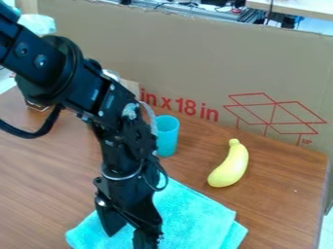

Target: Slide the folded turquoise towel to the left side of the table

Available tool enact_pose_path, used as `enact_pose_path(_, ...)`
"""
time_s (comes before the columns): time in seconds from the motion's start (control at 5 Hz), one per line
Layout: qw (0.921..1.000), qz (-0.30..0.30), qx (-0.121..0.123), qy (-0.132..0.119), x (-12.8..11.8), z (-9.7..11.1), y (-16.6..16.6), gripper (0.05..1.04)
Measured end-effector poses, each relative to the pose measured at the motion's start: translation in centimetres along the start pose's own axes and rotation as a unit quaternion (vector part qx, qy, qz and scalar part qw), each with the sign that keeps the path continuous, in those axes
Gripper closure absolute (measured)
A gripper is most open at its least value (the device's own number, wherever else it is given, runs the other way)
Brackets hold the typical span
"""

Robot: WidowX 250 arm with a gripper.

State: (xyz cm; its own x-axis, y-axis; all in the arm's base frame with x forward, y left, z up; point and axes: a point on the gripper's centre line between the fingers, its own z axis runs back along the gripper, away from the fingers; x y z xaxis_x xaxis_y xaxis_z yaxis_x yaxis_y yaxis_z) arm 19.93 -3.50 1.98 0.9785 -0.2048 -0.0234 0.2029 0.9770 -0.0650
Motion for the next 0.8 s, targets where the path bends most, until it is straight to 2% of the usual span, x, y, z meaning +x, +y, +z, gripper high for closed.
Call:
enact_pose_path(0.2,0.999,0.022,0.019,0.033,-0.3,-0.1,2.4,0.073)
enact_pose_path(0.4,0.9927,0.063,0.04,0.095,-1.3,-0.3,6.7,0.073)
enact_pose_path(0.6,0.974,0.131,0.034,0.182,-3.4,-0.2,11.1,0.073)
enact_pose_path(0.8,0.9602,0.202,0.017,0.192,-6.4,0.0,15.6,0.073)
